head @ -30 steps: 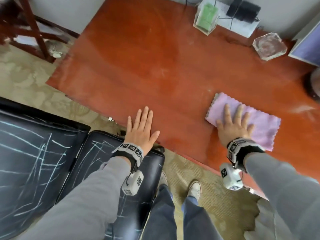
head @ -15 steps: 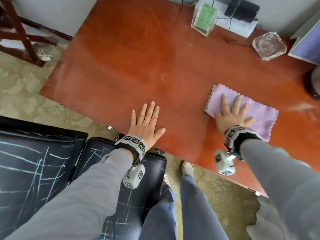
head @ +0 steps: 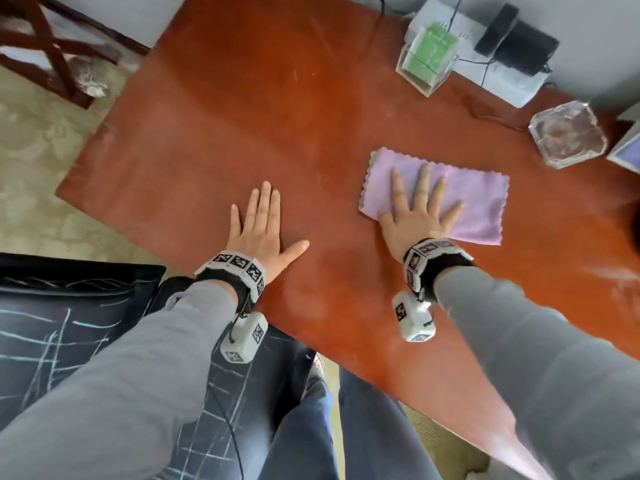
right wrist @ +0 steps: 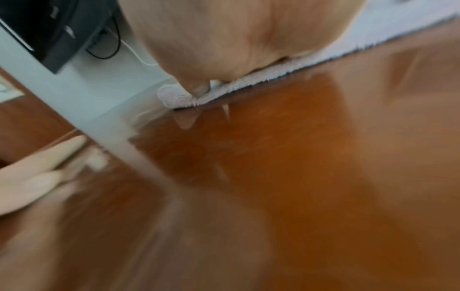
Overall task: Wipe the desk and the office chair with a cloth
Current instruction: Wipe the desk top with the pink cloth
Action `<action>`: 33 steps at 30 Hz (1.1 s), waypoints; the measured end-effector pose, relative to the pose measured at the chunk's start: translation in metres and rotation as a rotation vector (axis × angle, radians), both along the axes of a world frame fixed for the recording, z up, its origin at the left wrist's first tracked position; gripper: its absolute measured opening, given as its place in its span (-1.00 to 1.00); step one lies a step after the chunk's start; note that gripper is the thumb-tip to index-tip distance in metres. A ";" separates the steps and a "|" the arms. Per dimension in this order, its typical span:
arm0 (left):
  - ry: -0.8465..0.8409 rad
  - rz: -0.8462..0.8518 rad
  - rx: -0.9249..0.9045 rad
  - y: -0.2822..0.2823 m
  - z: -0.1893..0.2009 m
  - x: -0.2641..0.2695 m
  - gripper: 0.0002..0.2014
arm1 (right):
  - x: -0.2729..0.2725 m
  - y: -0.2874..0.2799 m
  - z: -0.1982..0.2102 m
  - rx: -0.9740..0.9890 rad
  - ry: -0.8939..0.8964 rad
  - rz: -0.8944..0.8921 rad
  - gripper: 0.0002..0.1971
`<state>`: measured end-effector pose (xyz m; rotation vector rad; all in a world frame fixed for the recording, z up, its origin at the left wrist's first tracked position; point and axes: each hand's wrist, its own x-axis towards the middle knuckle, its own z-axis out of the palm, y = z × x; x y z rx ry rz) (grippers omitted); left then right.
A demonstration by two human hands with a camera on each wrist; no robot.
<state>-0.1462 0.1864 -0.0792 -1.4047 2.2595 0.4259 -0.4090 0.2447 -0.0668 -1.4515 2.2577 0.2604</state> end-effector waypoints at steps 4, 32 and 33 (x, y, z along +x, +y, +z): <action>0.000 -0.007 -0.021 0.000 -0.003 0.005 0.02 | 0.075 -0.022 0.000 0.016 -0.080 0.450 -0.33; 0.149 -0.031 -0.058 -0.027 -0.003 -0.156 -0.31 | -0.074 -0.046 0.012 -0.033 -0.076 -0.040 -0.35; 0.143 -0.056 -0.074 -0.038 -0.004 -0.165 -0.30 | -0.077 -0.047 0.014 -0.048 -0.097 -0.044 -0.37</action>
